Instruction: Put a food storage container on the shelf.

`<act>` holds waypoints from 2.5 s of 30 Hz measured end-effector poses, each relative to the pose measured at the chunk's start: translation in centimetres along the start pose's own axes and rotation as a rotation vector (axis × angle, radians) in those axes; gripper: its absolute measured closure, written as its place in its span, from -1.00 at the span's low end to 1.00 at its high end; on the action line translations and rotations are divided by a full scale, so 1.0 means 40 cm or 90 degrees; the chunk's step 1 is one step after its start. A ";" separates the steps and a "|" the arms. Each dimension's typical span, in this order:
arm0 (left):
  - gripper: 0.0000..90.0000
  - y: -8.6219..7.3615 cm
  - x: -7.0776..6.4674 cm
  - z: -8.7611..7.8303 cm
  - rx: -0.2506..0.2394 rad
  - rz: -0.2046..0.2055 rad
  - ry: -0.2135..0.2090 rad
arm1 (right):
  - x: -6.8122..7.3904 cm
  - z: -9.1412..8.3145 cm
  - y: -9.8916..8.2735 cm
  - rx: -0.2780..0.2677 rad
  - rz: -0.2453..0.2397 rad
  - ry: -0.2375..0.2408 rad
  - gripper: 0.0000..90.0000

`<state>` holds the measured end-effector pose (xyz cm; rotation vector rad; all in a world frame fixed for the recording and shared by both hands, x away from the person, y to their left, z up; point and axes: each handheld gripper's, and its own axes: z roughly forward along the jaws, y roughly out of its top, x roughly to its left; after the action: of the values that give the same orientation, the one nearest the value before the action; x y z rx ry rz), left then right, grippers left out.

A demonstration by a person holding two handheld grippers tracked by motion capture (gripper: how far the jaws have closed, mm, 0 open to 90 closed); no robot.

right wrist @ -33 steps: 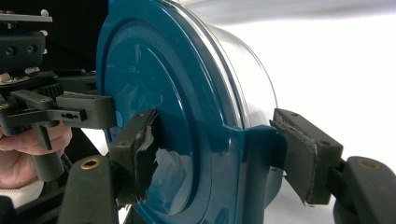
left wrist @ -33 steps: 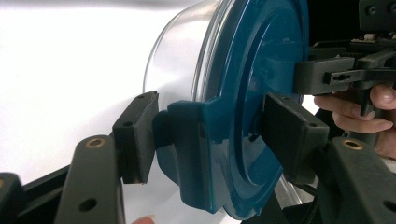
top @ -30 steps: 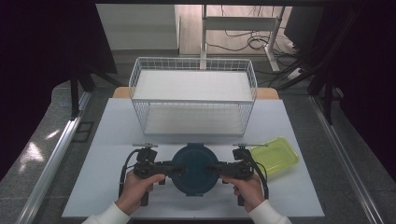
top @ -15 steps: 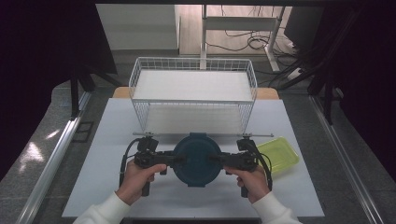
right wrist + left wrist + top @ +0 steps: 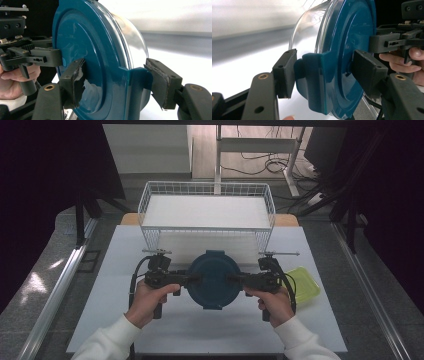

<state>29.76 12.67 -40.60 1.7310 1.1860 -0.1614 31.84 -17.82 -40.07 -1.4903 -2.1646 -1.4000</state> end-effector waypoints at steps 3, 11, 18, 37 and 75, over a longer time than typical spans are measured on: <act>-0.15 0.016 -0.004 -0.004 -0.004 0.000 0.000 | 0.008 -0.009 0.023 -0.003 -0.004 -0.002 -0.25; -0.15 0.057 -0.014 -0.021 -0.016 0.012 0.007 | 0.019 -0.015 0.062 -0.008 -0.006 0.003 -0.25; -0.15 0.085 -0.019 -0.041 -0.031 0.022 0.007 | 0.039 -0.020 0.095 -0.013 -0.018 0.003 -0.25; -0.15 0.170 -0.048 -0.079 -0.065 0.035 0.009 | 0.084 -0.053 0.195 -0.020 -0.033 0.002 -0.25; -0.15 0.348 -0.021 -0.100 -0.088 0.047 0.008 | 0.105 -0.045 0.377 -0.036 -0.050 -0.004 -0.25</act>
<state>38.42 14.81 -29.17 1.6536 1.1143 -0.0235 41.19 -15.53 -27.60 -1.4443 -2.2282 -1.4949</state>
